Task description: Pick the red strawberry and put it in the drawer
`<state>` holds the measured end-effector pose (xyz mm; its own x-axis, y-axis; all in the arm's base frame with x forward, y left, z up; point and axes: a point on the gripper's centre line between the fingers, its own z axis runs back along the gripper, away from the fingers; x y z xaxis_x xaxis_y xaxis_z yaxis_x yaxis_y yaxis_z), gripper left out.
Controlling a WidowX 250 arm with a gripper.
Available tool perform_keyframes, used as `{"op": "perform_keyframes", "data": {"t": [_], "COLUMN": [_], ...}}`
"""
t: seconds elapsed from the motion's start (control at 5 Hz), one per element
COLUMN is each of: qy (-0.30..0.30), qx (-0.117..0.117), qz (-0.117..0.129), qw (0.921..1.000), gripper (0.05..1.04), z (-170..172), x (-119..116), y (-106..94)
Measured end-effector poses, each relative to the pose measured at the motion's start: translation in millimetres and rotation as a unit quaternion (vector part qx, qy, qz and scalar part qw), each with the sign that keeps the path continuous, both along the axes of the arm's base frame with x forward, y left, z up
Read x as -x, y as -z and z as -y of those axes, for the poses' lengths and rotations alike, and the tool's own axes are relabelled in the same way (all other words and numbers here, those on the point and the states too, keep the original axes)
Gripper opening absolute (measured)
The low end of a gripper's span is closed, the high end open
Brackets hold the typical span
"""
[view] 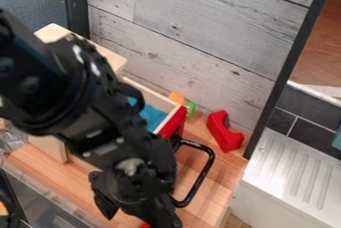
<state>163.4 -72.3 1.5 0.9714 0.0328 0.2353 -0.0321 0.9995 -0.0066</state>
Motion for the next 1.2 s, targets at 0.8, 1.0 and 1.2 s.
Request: {"op": "perform_keyframes", "data": {"t": [0.8, 1.0, 1.2], "qy": [0.024, 0.024, 0.016], "qx": [0.006, 0.006, 0.008], "qz": [0.045, 0.024, 0.029], "qw": [0.9987, 0.9994, 0.9994], "gripper": [0.999, 0.999, 0.999], "z": [27.6, 21.4, 18.6], "x": [-4.8, -6.0, -9.2], "y": [15.0, 15.7, 12.5]}}
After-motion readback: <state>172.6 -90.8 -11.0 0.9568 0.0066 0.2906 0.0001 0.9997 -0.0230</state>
